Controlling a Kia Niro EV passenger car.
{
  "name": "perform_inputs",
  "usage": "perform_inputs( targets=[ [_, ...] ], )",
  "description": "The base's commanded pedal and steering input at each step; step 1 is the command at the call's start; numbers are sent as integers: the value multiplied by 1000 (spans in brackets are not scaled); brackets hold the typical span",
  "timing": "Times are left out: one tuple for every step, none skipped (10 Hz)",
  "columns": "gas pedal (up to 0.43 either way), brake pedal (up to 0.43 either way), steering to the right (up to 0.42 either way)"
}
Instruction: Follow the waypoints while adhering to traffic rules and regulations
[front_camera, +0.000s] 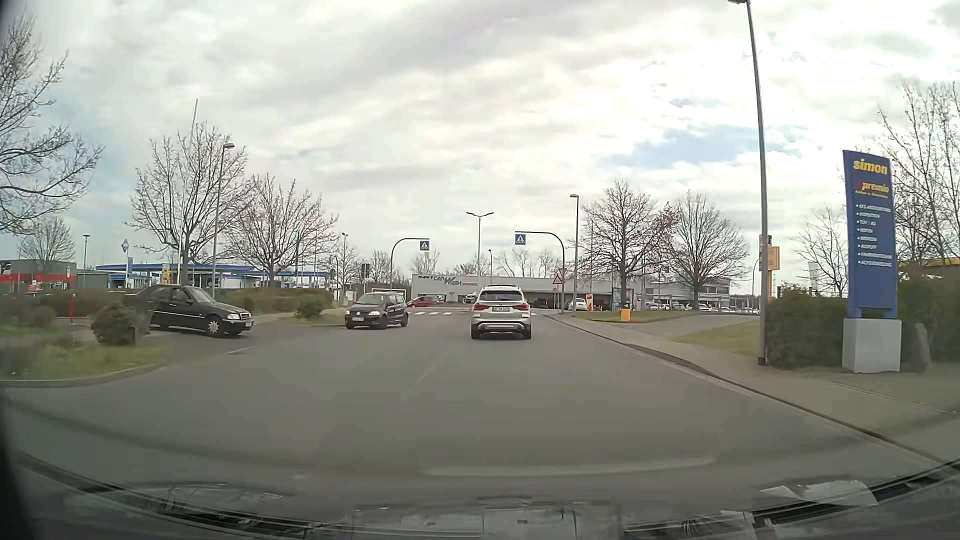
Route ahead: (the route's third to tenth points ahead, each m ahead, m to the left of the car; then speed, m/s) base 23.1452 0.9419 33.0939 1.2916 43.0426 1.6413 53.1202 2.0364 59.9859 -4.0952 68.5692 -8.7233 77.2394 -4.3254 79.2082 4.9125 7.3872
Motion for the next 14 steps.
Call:
perform_inputs(
  targets=[
    [79,0,9],
    [79,0,8],
    [79,0,8],
    [87,0,7],
    [87,0,4],
    [87,0,3],
    [87,0,4],
    [87,0,4],
    [87,0,3],
    [87,0,3],
    [87,0,3],
    [87,0,2],
    [87,0,2],
    [87,0,2]
  ],
)
